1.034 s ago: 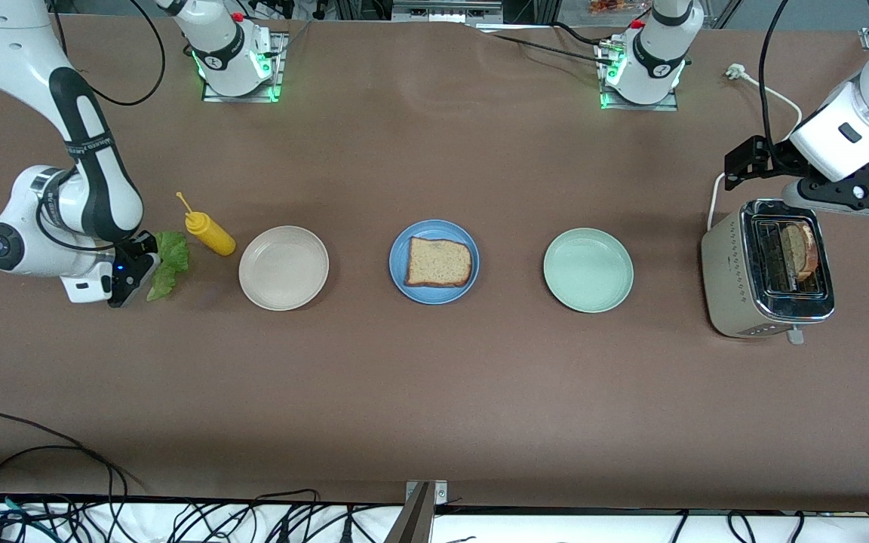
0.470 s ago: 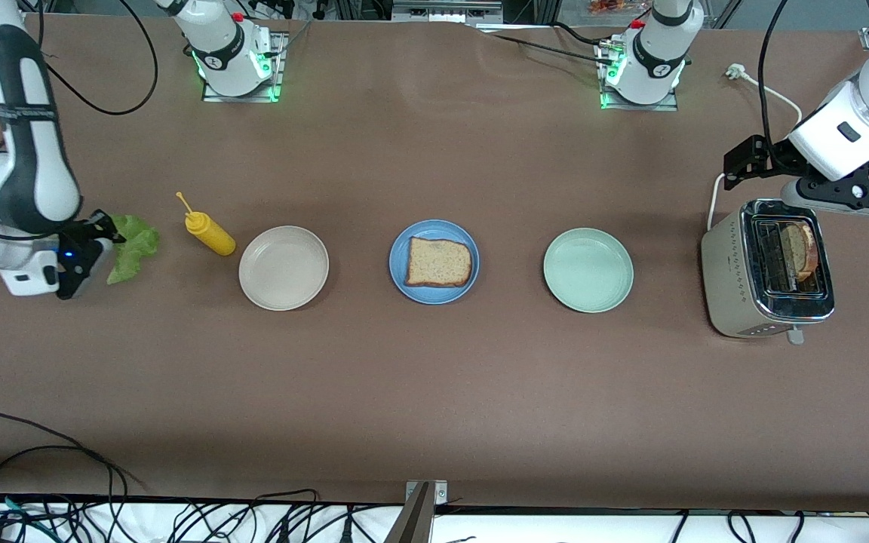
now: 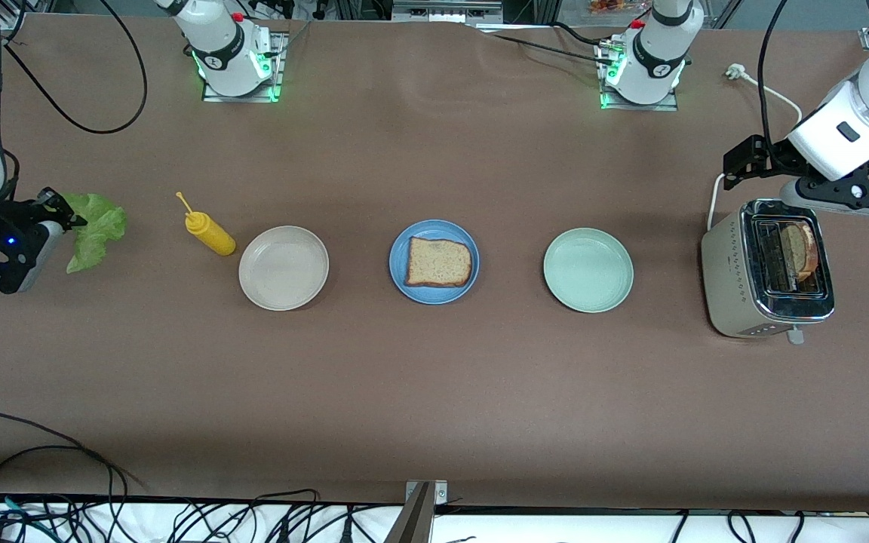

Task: Make sandwich in blue plate with both arms
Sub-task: 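Grasp the green lettuce leaf with the right gripper and lift, then carry the lettuce over the bread on the blue plate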

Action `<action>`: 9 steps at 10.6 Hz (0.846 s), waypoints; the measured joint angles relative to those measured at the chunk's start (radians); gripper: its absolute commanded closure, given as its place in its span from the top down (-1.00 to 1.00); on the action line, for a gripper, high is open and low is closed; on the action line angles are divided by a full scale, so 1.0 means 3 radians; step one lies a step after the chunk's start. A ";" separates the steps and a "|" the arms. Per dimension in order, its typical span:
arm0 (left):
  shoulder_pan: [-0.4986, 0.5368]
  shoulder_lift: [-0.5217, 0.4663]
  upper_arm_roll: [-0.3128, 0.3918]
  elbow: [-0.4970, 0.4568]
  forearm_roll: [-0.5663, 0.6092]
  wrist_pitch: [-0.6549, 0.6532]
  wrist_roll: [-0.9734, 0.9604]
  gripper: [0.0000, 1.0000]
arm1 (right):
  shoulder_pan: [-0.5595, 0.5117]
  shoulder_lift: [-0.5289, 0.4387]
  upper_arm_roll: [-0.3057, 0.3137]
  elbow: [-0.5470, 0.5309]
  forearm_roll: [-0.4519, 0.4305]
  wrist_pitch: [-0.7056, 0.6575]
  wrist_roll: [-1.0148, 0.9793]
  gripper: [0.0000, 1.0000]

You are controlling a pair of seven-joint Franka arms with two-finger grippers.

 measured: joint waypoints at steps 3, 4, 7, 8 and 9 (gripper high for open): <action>0.0000 0.0000 0.0003 0.0000 0.0000 0.0008 0.0000 1.00 | 0.0344 -0.0002 0.0108 0.0152 0.0035 -0.0113 0.0448 -1.00; 0.0000 0.0000 0.0007 0.0000 0.0000 0.0010 0.0000 1.00 | 0.0470 -0.0001 0.0237 0.0192 0.0037 -0.0113 0.0746 -1.00; 0.0000 0.0000 0.0061 0.0000 -0.0001 0.0013 0.0008 1.00 | 0.0616 0.0015 0.0570 0.0241 0.0408 -0.0090 0.1708 -1.00; -0.0001 0.0000 0.0066 -0.0002 -0.0001 0.0013 0.0055 1.00 | 0.0659 0.0044 0.0600 0.0242 0.0545 -0.0025 0.1947 -1.00; -0.0001 0.0000 0.0078 -0.0006 -0.0002 0.0013 0.0133 1.00 | 0.0764 0.0092 0.0617 0.0242 0.0636 0.0041 0.2218 -1.00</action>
